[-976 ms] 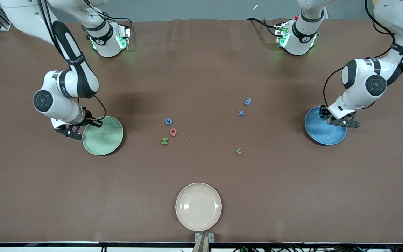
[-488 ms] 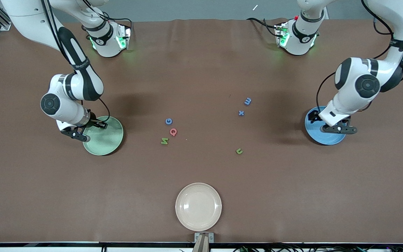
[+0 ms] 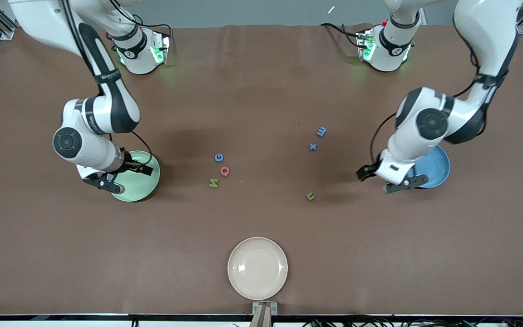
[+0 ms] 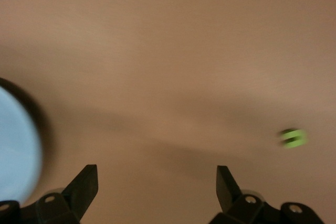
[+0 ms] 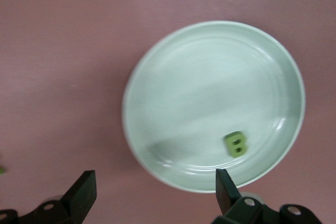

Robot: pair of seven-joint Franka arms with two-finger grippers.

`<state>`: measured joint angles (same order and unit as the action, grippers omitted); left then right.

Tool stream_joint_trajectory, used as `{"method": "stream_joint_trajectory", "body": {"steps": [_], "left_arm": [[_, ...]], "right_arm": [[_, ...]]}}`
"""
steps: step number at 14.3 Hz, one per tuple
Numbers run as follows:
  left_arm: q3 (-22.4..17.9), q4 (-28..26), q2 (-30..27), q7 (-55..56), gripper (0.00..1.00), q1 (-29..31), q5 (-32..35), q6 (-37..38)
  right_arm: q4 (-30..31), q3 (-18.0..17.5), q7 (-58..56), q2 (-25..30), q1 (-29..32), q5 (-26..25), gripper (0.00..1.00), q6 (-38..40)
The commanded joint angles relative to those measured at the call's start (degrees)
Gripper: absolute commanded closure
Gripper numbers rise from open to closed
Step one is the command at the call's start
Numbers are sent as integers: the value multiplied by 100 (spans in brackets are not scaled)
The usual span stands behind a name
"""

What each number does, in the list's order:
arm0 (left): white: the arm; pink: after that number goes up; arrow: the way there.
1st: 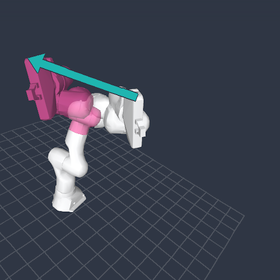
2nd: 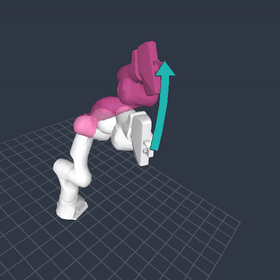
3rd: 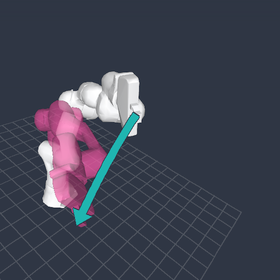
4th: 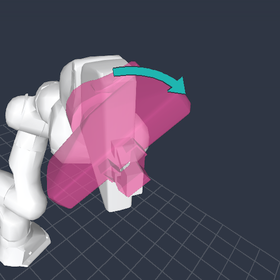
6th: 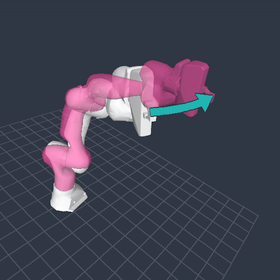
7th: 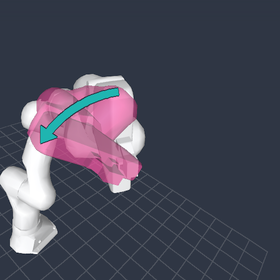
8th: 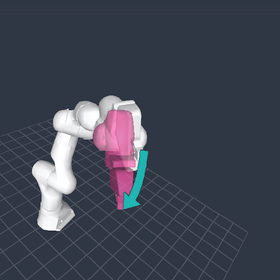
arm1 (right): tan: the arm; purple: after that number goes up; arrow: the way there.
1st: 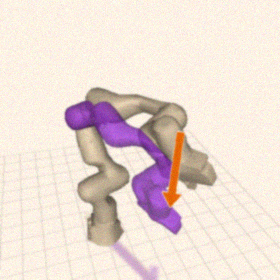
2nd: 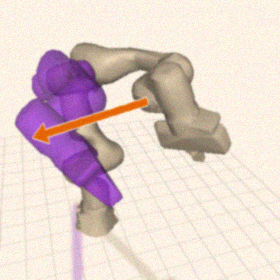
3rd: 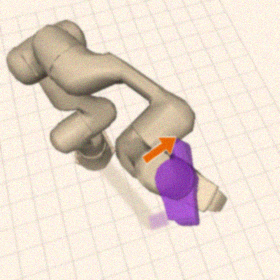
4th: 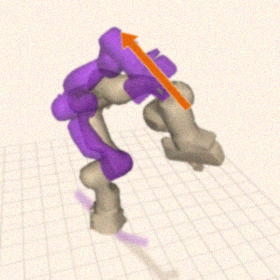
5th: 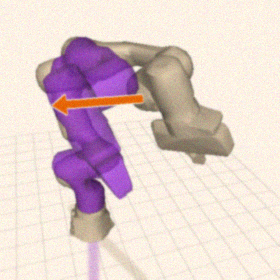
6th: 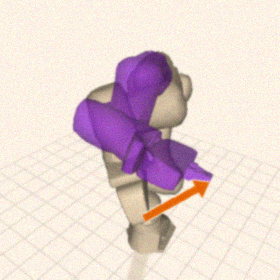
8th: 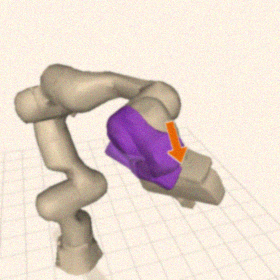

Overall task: Sort upper and lower case letters into plates
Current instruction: 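Grasp the n with the left gripper while the right gripper grasps the Z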

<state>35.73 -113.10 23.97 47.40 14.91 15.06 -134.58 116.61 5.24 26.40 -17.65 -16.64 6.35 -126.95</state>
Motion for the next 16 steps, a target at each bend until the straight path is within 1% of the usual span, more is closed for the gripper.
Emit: {"method": "stream_joint_trajectory", "body": {"steps": [1, 2, 3, 5, 6, 8, 9, 13, 15, 16], "left_arm": [[-31, 972, 835, 908, 1, -408, 67, 213], [-40, 1165, 1072, 1250, 1, -584, 198, 213], [-135, 1298, 1257, 1610, 1, -803, 408, 213], [-469, 1614, 1591, 2209, 1, -1321, 646, 213], [-662, 1772, 1749, 2360, 1, -1576, 647, 213], [-1241, 2019, 1926, 2589, 1, -2244, 604, 213], [-1392, 2107, 1979, 2668, 1, -2421, 577, 204], [-1411, 2405, 2260, 2783, 1, -2598, 559, 204], [-1411, 2459, 2331, 2783, 3, -2642, 559, 178], [-1411, 2529, 2383, 2783, 4, -2660, 559, 169]], "right_arm": [[-173, 30, 146, -176, -427, 295, 0, -101], [-217, 30, 146, -264, -533, 410, 0, -215], [-279, 30, 146, -396, -682, 437, 0, -373], [-515, 30, 129, -703, -998, 438, 0, -567], [-673, 30, 111, -879, -1113, 438, 0, -568], [-937, 38, 102, -1213, -1393, 403, 0, -698], [-991, 39, 111, -1319, -1465, 402, 0, -847], [-1017, 39, 129, -1679, -1737, 402, 1, -1638], [-1035, 39, 129, -1785, -1825, 402, 6, -1798], [-1061, 39, 129, -1820, -1834, 402, 10, -1815]]}}
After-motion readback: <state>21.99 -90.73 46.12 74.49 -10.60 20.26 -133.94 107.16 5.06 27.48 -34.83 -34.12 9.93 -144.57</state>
